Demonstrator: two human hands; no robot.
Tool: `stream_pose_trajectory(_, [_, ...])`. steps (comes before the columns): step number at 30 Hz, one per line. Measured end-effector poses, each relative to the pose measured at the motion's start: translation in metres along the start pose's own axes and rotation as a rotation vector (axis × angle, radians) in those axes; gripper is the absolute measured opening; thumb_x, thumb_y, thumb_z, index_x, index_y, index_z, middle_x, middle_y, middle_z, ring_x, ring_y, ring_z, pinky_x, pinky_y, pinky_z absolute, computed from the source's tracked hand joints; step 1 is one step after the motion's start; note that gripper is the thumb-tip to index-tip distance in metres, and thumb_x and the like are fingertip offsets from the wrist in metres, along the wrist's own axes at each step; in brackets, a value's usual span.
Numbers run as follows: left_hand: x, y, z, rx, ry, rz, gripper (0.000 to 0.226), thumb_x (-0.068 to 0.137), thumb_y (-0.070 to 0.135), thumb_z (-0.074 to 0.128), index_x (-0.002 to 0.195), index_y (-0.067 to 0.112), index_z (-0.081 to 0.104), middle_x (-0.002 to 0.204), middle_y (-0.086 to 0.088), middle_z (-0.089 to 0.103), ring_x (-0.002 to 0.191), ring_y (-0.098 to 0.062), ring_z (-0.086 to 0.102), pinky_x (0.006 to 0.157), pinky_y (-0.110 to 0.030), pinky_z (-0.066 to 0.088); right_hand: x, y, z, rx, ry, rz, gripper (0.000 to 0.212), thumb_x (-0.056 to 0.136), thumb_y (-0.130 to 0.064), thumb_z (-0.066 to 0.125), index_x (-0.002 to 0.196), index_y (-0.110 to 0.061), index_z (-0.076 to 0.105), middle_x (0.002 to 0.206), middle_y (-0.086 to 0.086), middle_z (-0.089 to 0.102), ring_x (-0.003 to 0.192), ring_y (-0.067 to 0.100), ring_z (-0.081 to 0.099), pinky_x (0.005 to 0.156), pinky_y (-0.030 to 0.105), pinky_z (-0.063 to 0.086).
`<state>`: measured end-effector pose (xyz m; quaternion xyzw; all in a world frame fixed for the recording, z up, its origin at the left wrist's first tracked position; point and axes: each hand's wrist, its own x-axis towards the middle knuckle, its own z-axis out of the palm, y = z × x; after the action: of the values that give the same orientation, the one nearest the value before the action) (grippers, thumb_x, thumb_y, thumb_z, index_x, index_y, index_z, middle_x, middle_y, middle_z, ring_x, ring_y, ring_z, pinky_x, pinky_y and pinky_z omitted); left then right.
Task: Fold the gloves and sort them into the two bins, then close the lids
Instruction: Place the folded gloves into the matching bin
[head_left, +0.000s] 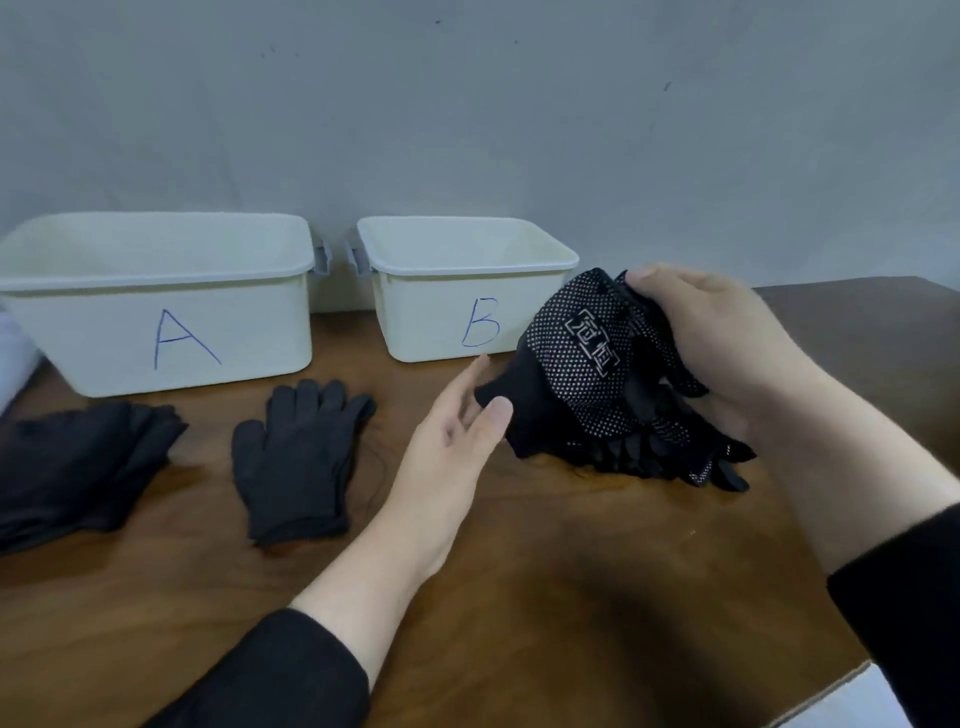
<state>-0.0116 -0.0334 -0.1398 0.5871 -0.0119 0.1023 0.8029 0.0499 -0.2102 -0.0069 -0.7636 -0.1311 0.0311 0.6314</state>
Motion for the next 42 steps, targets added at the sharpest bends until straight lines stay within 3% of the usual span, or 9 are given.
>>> stream_pose_trajectory(4, [-0.022,0.016,-0.016,-0.196,0.064,-0.102,0.031,0.099,0.018,0.058,0.127,0.004,0.062,0.125,-0.014,0.069,0.121,-0.03,0.063,0.101,-0.05,0.051,-0.004,0.02,0.038,0.166,-0.118,0.115,0.031,0.105,-0.023,0.05,0.103,-0.004,0.074,0.101,0.017,0.075,0.091,0.027,0.07,0.078,0.038,0.055])
stream_pose_trajectory(9, [-0.032,0.032,-0.049,-0.14,0.281,-0.073,0.024,0.1,0.018,0.059,0.121,0.012,0.066,0.116,-0.007,0.074,0.109,-0.023,0.069,0.088,-0.044,0.057,-0.005,0.038,0.071,0.273,-0.364,0.235,0.047,0.097,-0.051,0.052,0.123,-0.015,0.068,0.117,0.006,0.075,0.099,0.019,0.073,0.075,0.037,0.061])
stream_pose_trajectory(12, [-0.036,0.04,-0.066,0.039,0.315,-0.049,0.021,0.101,0.023,0.057,0.118,0.017,0.068,0.109,-0.003,0.075,0.099,-0.02,0.072,0.071,-0.035,0.057,-0.001,0.046,0.083,0.121,-0.401,0.206,0.049,0.084,-0.038,0.075,0.128,-0.021,0.064,0.113,0.005,0.075,0.1,0.019,0.073,0.085,0.041,0.061])
stream_pose_trajectory(16, [-0.032,0.057,-0.082,0.339,0.279,-0.006,0.017,0.101,0.025,0.059,0.109,0.022,0.073,0.101,0.003,0.077,0.096,-0.017,0.073,0.079,-0.039,0.06,0.002,0.049,0.096,-0.21,-0.357,0.046,0.016,0.092,-0.009,0.068,0.105,-0.017,0.073,0.093,0.002,0.079,0.07,0.011,0.072,0.058,0.014,0.051])
stream_pose_trajectory(21, [-0.008,0.075,-0.093,0.43,0.311,0.071,0.015,0.09,0.021,0.072,0.09,0.006,0.069,0.088,-0.007,0.075,0.08,-0.019,0.066,0.078,-0.044,0.054,0.014,0.053,0.097,-0.366,-0.263,-0.052,0.018,0.095,-0.007,0.058,0.087,-0.011,0.073,0.068,0.006,0.068,0.04,0.002,0.043,0.042,0.011,0.033])
stream_pose_trajectory(28, [0.027,0.121,-0.07,0.796,0.267,0.416,0.012,0.091,0.021,0.07,0.08,0.023,0.07,0.068,0.016,0.064,0.065,0.003,0.053,0.062,-0.016,0.04,0.047,0.041,0.095,-0.3,-0.077,-0.204,0.009,0.093,-0.019,0.071,0.086,-0.025,0.073,0.079,-0.002,0.074,0.066,0.011,0.063,0.065,0.021,0.048])
stream_pose_trajectory(32, [0.018,0.105,-0.058,1.162,0.07,0.667,0.015,0.086,0.02,0.071,0.099,0.017,0.075,0.095,0.005,0.07,0.093,-0.013,0.062,0.086,-0.032,0.049,0.059,0.048,0.084,-0.572,-0.113,-0.268,0.029,0.095,-0.011,0.058,0.109,-0.032,0.072,0.105,-0.007,0.073,0.077,0.004,0.066,0.074,0.022,0.049])
stream_pose_trajectory(37, [-0.042,0.035,-0.076,1.486,-0.412,0.224,0.054,0.094,0.063,0.05,0.135,0.031,0.061,0.142,0.012,0.055,0.131,-0.005,0.045,0.119,-0.033,0.028,0.019,0.078,0.078,-0.74,-0.253,-0.212,0.04,0.096,-0.004,0.049,0.114,-0.033,0.07,0.109,-0.02,0.067,0.104,0.0,0.061,0.092,0.02,0.047])
stream_pose_trajectory(42, [-0.063,0.036,-0.117,1.374,-0.187,0.334,0.033,0.099,0.05,0.045,0.093,0.029,0.07,0.096,0.017,0.065,0.095,-0.005,0.057,0.093,-0.027,0.042,-0.017,0.12,0.104,-0.658,-0.351,-0.327,0.018,0.096,-0.025,0.066,0.108,-0.035,0.074,0.101,-0.024,0.067,0.099,-0.005,0.061,0.09,0.021,0.052])
